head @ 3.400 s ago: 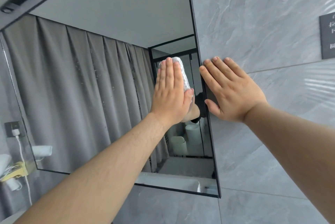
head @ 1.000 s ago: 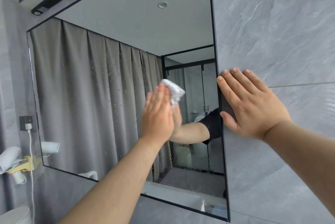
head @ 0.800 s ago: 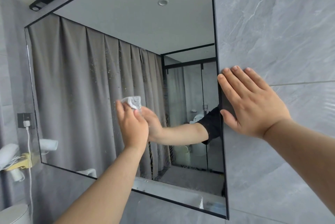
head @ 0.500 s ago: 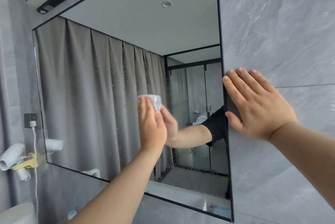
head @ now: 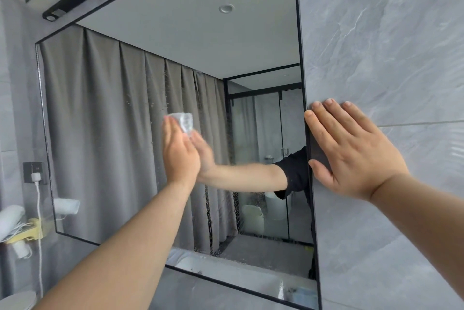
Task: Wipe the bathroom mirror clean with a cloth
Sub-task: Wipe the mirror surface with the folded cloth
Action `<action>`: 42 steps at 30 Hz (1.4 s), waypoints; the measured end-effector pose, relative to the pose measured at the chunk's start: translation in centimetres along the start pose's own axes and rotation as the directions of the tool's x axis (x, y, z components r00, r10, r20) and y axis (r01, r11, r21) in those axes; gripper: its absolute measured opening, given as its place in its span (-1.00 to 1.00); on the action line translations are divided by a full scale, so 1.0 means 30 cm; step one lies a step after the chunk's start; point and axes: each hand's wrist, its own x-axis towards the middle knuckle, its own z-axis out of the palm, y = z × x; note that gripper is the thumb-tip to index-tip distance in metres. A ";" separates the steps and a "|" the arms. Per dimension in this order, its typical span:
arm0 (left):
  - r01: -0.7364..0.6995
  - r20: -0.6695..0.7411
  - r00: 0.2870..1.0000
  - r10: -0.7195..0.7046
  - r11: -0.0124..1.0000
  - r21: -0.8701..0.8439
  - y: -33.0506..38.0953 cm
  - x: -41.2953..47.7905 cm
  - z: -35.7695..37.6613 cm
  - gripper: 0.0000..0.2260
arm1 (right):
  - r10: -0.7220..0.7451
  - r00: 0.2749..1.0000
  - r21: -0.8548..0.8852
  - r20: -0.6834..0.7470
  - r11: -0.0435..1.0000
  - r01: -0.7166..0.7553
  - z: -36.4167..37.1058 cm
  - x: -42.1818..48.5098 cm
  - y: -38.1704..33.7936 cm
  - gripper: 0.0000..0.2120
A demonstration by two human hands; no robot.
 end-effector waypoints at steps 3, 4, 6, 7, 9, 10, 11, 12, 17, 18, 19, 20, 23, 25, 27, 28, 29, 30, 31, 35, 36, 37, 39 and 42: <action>0.285 -0.084 0.955 -0.283 0.959 0.004 -0.107 -0.002 -0.030 -0.54 | 0.004 1.000 0.002 -0.002 1.000 -0.004 -0.002 0.000 -0.002 -0.26; 0.351 -0.094 0.932 -0.349 0.936 0.001 -0.127 -0.003 -0.037 -0.55 | 0.005 1.000 0.001 -0.001 1.000 -0.005 -0.003 0.000 -0.004 -0.26; 0.409 -0.093 0.909 -0.407 0.913 -0.003 -0.131 0.003 -0.041 -0.55 | 0.006 1.000 0.000 0.003 1.000 -0.006 -0.004 0.000 -0.003 -0.26; 0.412 -0.091 0.907 -0.410 0.911 -0.003 -0.120 0.014 -0.038 -0.55 | 0.006 1.000 -0.001 0.004 1.000 -0.006 -0.004 0.000 -0.003 -0.26; 0.380 -0.090 0.921 -0.379 0.925 -0.001 -0.079 0.044 -0.028 -0.54 | 0.005 1.000 0.002 0.008 1.000 -0.005 -0.005 0.000 -0.002 -0.26; 0.346 -0.086 0.935 -0.344 0.938 0.005 -0.052 0.061 -0.021 -0.54 | 0.005 1.000 0.004 0.010 1.000 -0.005 -0.004 0.001 -0.002 -0.26; 0.307 -0.076 0.949 -0.306 0.952 0.007 -0.017 0.076 -0.014 -0.54 | 0.005 1.000 0.005 0.011 1.000 -0.005 -0.004 0.001 -0.002 -0.26; 0.263 -0.064 0.963 -0.263 0.965 0.004 0.023 0.089 -0.005 -0.53 | 0.006 1.000 0.004 0.013 1.000 -0.006 -0.004 0.001 -0.001 -0.25; -0.116 -0.010 0.993 0.115 0.993 -0.030 0.244 0.050 0.058 -0.50 | 0.009 1.000 -0.001 0.025 1.000 -0.009 -0.001 0.000 -0.001 -0.25; -0.210 0.021 0.977 0.210 0.977 -0.037 0.279 0.026 0.071 -0.51 | 0.008 1.000 -0.002 0.027 1.000 -0.008 -0.001 0.000 -0.001 -0.25; -0.309 0.054 0.949 0.312 0.950 -0.047 0.307 -0.004 0.083 -0.54 | 0.007 1.000 0.000 0.025 1.000 -0.007 0.000 0.000 -0.001 -0.25; -0.414 0.084 0.905 0.418 0.908 -0.059 0.329 -0.038 0.093 -0.56 | 0.007 1.000 0.002 0.020 1.000 -0.007 0.000 0.000 0.000 -0.25; -0.678 0.164 0.710 0.684 0.728 -0.101 0.349 -0.148 0.103 -0.60 | 0.007 1.000 0.016 0.001 1.000 -0.007 -0.001 -0.001 0.000 -0.26; -0.803 0.196 0.563 0.803 0.587 -0.102 0.320 -0.197 0.108 -0.62 | 0.009 1.000 0.027 -0.010 1.000 -0.009 -0.002 -0.001 0.000 -0.26; -0.863 0.196 0.470 0.861 0.494 -0.103 0.297 -0.205 0.113 -0.58 | 0.010 1.000 0.026 -0.014 1.000 -0.010 -0.001 -0.001 0.001 -0.27; -0.878 0.196 0.444 0.874 0.469 -0.100 0.294 -0.184 0.118 -0.54 | 0.010 1.000 0.024 -0.012 1.000 -0.009 0.000 -0.001 0.000 -0.27; -0.881 0.190 0.444 0.876 0.465 -0.084 0.302 -0.151 0.116 -0.52 | 0.010 1.000 0.021 -0.009 1.000 -0.009 0.001 -0.001 0.000 -0.26; -0.873 0.188 0.467 0.864 0.484 -0.057 0.312 -0.104 0.129 -0.53 | 0.011 1.000 0.018 -0.006 1.000 -0.011 0.001 -0.001 -0.001 -0.26; -0.847 0.171 0.520 0.837 0.531 -0.028 0.339 -0.051 0.138 -0.56 | 0.013 1.000 0.014 -0.003 1.000 -0.013 0.001 -0.001 -0.001 -0.26; -0.562 -0.001 0.826 0.563 0.824 -0.064 0.491 0.148 0.175 -0.56 | 0.013 1.000 0.009 0.013 1.000 -0.013 -0.001 0.001 0.000 -0.25; -0.541 -0.013 0.841 0.541 0.839 -0.057 0.507 0.169 0.185 -0.56 | 0.014 1.000 0.008 0.014 1.000 -0.014 -0.001 0.001 0.000 -0.25; -0.559 -0.027 0.829 0.558 0.829 -0.038 0.508 0.174 0.194 -0.57 | 0.015 1.000 0.004 0.017 1.000 -0.015 -0.001 0.002 0.001 -0.24; -0.642 -0.007 0.766 0.642 0.766 0.000 0.484 0.145 0.180 -0.59 | 0.019 1.000 -0.003 0.023 1.000 -0.019 -0.001 0.000 0.000 -0.23; -0.806 0.157 0.582 0.798 0.591 -0.016 0.400 0.007 0.134 -0.58 | 0.021 0.999 -0.005 0.028 1.000 -0.020 -0.001 0.000 0.000 -0.24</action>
